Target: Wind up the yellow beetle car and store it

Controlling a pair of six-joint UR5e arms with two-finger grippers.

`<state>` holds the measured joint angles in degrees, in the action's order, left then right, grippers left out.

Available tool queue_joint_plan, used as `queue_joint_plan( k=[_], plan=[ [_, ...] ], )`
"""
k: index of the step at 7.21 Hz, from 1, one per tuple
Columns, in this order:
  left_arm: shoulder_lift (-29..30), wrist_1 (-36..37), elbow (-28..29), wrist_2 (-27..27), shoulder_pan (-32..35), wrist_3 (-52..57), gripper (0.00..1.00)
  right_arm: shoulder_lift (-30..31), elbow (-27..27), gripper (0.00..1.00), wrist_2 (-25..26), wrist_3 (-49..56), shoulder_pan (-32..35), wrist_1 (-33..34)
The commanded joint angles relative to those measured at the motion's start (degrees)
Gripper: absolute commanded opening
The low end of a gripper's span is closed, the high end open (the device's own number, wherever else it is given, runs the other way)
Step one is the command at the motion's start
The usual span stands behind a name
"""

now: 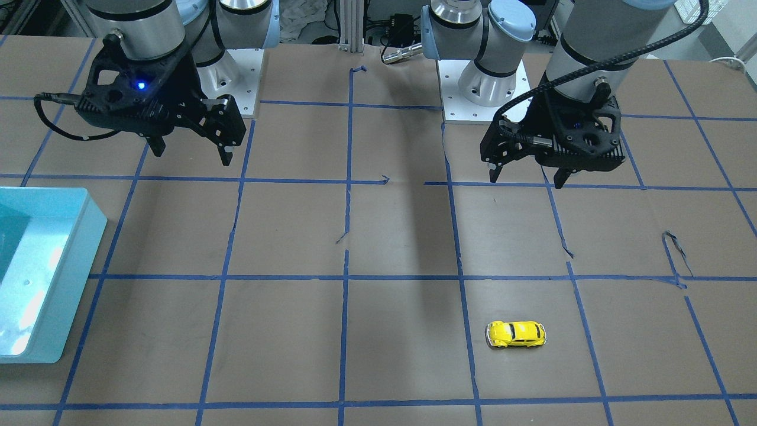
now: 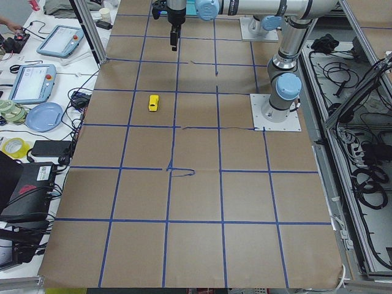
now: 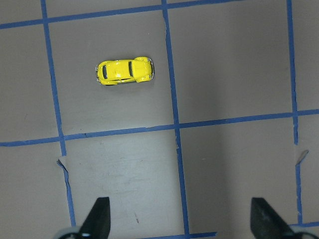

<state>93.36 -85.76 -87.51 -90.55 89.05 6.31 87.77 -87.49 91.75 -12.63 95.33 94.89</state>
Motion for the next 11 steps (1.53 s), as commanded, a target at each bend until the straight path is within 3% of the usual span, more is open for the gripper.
queue_joint_plan(
  k=[1,2,4,6,7,8,10,11],
  plan=[
    [0.25,-0.02,-0.12,-0.16,-0.02,0.11,1.0,-2.16,-1.71,1.0,-2.79,0.15,0.03,2.4],
    [0.25,-0.02,-0.21,-0.16,0.07,0.11,1.0,-1.12,-0.58,1.0,-2.11,0.32,0.12,0.92],
    [0.07,-0.02,-0.21,0.19,0.16,0.11,1.0,-1.99,-0.13,1.0,0.77,0.5,-1.01,-10.02],
    [0.16,-0.02,-0.21,0.37,0.07,0.11,1.0,-3.21,2.41,1.0,2.82,0.15,-1.55,-10.43],
    [0.33,-0.02,-0.21,0.28,0.16,-0.15,1.0,-4.09,2.15,1.0,2.47,0.15,-1.81,-8.17],
    [0.42,-0.02,-0.29,0.37,0.16,-0.16,1.0,-3.75,2.67,1.0,1.95,1.1,-1.55,3.34],
    [0.6,-0.02,-0.21,0.11,0.16,-0.42,1.0,-2.89,-1.25,1.0,1.86,10.03,-1.11,5.21],
    [0.69,-0.02,-0.21,0.11,0.16,-0.42,1.0,-2.0,-1.36,1.0,-2.41,11.21,-1.63,5.47]
  ],
)
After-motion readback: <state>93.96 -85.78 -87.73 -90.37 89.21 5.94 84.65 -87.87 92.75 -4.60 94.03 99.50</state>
